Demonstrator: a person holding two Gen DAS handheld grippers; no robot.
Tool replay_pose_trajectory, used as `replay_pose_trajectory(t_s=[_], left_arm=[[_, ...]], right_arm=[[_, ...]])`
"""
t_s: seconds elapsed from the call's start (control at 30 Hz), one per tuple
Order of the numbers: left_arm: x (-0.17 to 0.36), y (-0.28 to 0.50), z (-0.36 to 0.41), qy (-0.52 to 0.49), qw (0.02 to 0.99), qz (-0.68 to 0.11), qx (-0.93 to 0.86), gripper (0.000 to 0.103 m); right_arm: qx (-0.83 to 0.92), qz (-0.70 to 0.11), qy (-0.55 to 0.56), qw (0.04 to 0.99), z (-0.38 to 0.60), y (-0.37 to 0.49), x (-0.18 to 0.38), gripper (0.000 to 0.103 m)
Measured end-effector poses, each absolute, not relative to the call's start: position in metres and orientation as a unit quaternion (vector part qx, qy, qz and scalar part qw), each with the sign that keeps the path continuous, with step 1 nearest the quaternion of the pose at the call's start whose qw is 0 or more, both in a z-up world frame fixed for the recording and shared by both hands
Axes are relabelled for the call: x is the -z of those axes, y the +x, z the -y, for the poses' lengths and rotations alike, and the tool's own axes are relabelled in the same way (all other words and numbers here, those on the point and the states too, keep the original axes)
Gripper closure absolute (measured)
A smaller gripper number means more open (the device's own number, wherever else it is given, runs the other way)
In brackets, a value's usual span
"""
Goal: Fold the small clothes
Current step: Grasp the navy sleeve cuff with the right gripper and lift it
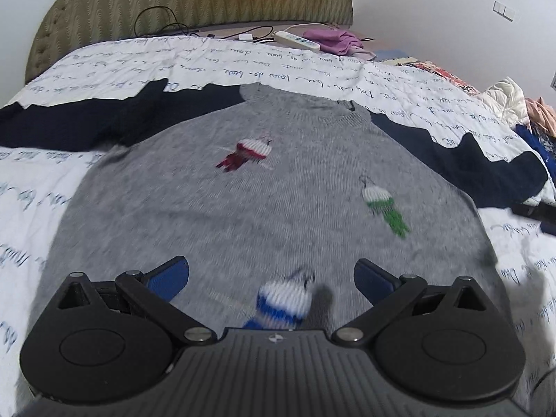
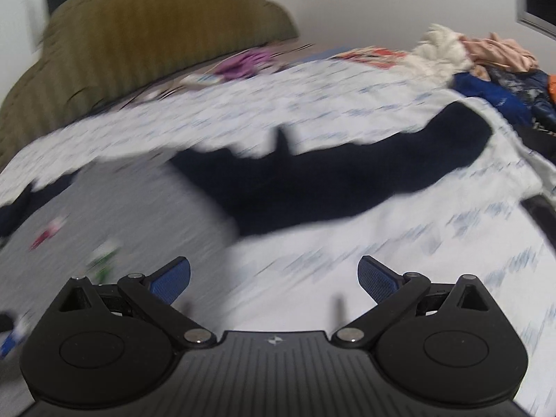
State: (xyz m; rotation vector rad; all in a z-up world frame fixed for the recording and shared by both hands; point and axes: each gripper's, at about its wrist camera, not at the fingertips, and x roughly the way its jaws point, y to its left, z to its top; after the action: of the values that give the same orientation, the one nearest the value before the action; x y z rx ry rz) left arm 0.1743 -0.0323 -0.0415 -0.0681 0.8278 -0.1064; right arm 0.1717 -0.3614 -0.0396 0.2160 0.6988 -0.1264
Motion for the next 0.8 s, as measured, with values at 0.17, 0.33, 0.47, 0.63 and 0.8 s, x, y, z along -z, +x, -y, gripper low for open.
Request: replay_pose_trajectory(t_s=[0.17,0.33,0.47,0.63,0.8], left_arm=[[0.066,0.195,0.037,-0.029,0.917,-0.395,0.040,0.000],[0.078,0.194,0.043,0.007,0.929,-0.369,0.037,0.000],[0.080,0.194,0.044,0.007,0.932,-0.361,0.034,0.000],[0.081,0.196,0.046,0.009,0.933,-0.358,0.032,0.000],[0.082,0.197,0.046,0.008,0.933,-0.358,0.032,0.000]], right_arm=[[0.117,-0.289,0.220,0.924,0.486,0.215,0.046,0.000],[0.168,-0.270,0.346,0.883,0.598,0.250,0.060,0.000],[0.177,-0.257,0.369,0.876,0.635,0.262,0.069,0.000],[0.154,-0.254,0.398,0.868,0.649,0.278,0.083,0.019],[0.169,-0.252,0.381,0.873,0.647,0.279,0.088,0.067]])
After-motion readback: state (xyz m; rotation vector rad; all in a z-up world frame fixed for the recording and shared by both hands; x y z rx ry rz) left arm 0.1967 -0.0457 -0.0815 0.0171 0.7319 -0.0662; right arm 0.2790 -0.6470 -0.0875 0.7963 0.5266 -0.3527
